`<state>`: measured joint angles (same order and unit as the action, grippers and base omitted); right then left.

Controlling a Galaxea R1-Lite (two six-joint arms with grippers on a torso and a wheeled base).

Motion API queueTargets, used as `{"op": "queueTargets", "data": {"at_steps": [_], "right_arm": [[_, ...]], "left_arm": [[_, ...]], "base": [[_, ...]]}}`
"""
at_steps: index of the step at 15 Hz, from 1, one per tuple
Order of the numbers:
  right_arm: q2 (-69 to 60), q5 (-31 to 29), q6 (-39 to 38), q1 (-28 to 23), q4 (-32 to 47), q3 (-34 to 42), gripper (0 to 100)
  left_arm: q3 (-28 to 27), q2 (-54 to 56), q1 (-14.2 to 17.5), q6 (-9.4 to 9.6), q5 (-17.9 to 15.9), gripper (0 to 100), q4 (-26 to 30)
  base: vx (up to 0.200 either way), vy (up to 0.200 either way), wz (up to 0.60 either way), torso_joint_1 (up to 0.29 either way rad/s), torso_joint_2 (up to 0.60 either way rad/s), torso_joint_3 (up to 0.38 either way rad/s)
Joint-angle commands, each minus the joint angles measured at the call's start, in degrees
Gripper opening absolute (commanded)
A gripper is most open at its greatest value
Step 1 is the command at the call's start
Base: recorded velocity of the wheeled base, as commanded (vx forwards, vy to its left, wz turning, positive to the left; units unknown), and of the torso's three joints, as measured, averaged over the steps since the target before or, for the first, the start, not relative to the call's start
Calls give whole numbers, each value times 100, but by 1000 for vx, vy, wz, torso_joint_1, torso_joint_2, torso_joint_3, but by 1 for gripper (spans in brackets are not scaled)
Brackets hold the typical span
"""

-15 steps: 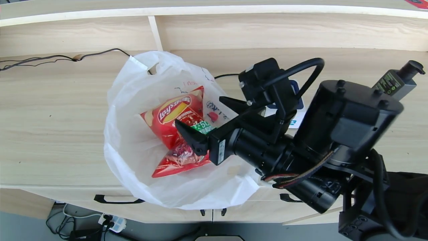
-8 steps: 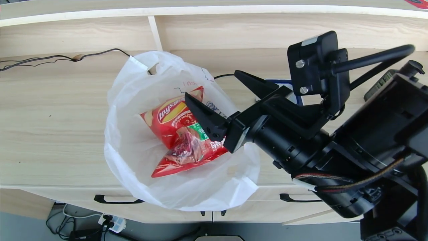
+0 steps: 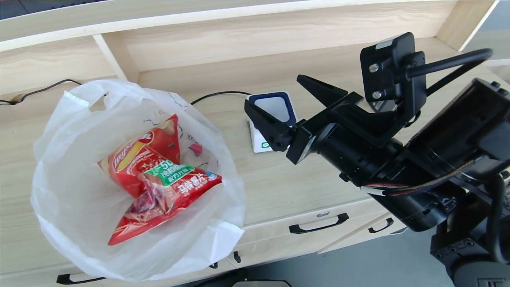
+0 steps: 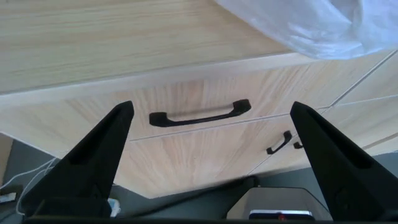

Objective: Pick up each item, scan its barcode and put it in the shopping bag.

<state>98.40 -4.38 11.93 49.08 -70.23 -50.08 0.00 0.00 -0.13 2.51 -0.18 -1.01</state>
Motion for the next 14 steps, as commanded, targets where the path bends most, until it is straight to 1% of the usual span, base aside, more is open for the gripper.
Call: {"op": "queueTargets", "data": {"at_steps": [1,4,5,6,7,8,9,10,11,12,14], "right_arm": [[-14,-2,2,-21,-43,-2,100],[-14,-28,19,-74,-404,86,100],[-58,-63,-7,-135,-597,156,100],[-111,-81,19,-408,-755,279,100],[-278,-55,28,-883,-905,552,100],[-497,33,-16,-1427,-896,983,100],[-568,262,-121,-1928,-887,1308,100],[-541,684,-271,-2342,-896,1589,100],[-471,991,-350,-2509,-896,1650,100],[-269,1211,-446,-2834,-896,1527,100],[39,1352,-684,-2948,-896,1193,100]], "left_arm": [[0,0,5,4,1,100,-4],[0,0,5,4,1,100,-4],[0,-9,5,4,1,100,-4],[0,0,-4,4,1,100,-4],[0,-9,5,4,1,100,-4],[0,-9,5,4,1,100,-4],[0,-9,5,4,1,100,-4],[0,0,5,4,1,100,-4],[0,0,5,4,1,100,-4],[0,-9,5,4,1,100,-4],[0,0,-4,4,1,100,5]], "base": [[0,0,-600,-7,-2,2],[0,0,-600,2,4,4],[0,0,0,0,0,0],[0,0,0,0,0,0],[0,0,0,0,0,0],[0,0,0,0,0,0],[0,0,0,0,0,0],[0,0,0,0,0,0],[0,0,0,0,0,0],[0,0,0,0,0,0],[0,0,0,0,0,0]]}}
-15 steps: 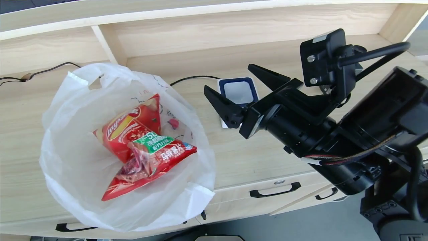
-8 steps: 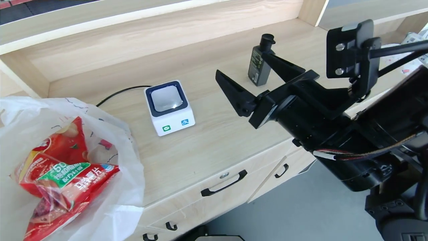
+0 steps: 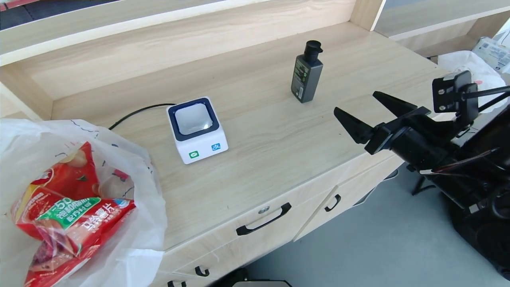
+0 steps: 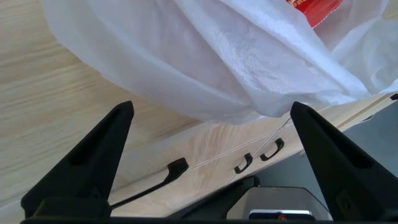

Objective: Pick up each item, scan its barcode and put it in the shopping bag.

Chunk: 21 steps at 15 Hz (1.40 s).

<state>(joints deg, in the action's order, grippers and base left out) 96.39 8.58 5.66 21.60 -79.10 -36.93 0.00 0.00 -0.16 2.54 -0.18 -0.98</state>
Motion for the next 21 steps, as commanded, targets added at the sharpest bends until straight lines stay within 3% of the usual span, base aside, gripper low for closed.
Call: {"op": "queueTargets", "data": {"at_steps": [1,6,14,18,21], "right_arm": [[460,135,-161,-191,-8,-438,100],[1356,425,-232,-174,0,-1783,100],[2244,645,-434,-121,18,-2978,100],[2507,636,-495,28,563,-3875,100],[2578,627,-495,72,870,-4147,100]], "left_arm": [[0,0,-2,1,1,100,1],[0,-9,-2,1,1,100,1],[0,-9,7,19,1,100,-8],[0,-9,7,36,1,100,-17],[0,-9,-2,45,1,100,-26]], "base": [[0,0,0,0,0,0],[0,0,0,0,0,0],[0,0,0,0,0,0],[0,0,0,0,0,0],[0,0,0,0,0,0]]}}
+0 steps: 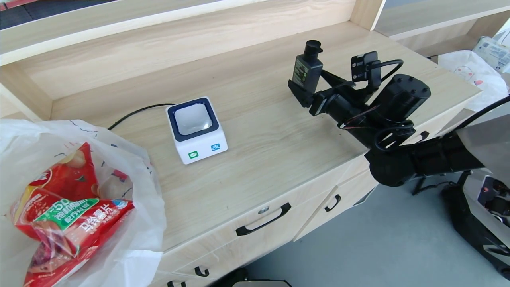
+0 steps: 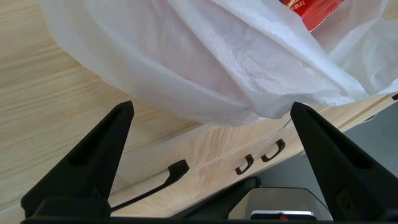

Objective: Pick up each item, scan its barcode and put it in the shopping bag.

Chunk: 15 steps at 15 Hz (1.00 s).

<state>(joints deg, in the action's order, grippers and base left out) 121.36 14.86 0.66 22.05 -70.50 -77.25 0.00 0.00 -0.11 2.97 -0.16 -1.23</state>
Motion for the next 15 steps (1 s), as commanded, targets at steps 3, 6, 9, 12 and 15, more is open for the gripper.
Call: {"op": "queueTargets", "data": {"at_steps": [3,6,9,12,15], "right_arm": [[327,-18,4,71,36,-510,100],[406,-27,-101,45,221,-730,100],[521,-18,-206,18,440,-1073,100],[617,-36,-215,-122,818,-1468,100],[652,-27,-250,-245,1012,-1600,100]], "left_arm": [[0,-9,2,1,-2,100,-9],[0,-9,2,72,7,100,-18],[0,-9,2,116,-2,100,-18],[0,-9,2,124,-2,100,-26],[0,-9,-7,124,-2,100,-26]], "base": [[0,0,0,0,0,0],[0,0,0,0,0,0],[0,0,0,0,0,0],[0,0,0,0,0,0],[0,0,0,0,0,0]]}}
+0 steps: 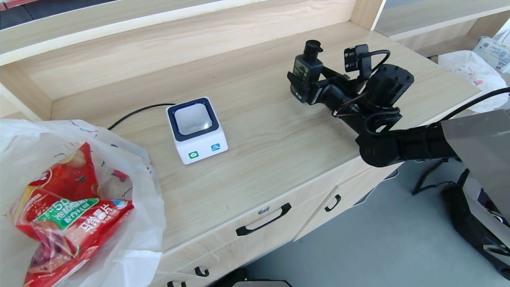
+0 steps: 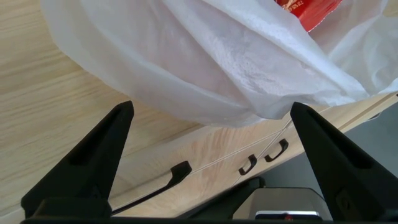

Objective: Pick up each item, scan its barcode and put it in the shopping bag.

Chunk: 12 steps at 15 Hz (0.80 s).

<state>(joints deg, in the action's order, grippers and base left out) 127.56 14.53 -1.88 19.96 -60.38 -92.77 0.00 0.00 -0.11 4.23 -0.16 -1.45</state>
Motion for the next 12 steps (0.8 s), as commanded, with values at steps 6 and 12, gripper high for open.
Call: {"op": "queueTargets", "data": {"at_steps": [6,12], "right_arm": [[252,-21,-41,-9,448,-523,100],[673,-3,-76,-18,993,-1463,0]], "left_arm": [[0,0,2,8,-2,100,-4],[0,-9,2,-1,-2,100,-4]], "base": [[0,0,0,0,0,0],[0,0,0,0,0,0]]}}
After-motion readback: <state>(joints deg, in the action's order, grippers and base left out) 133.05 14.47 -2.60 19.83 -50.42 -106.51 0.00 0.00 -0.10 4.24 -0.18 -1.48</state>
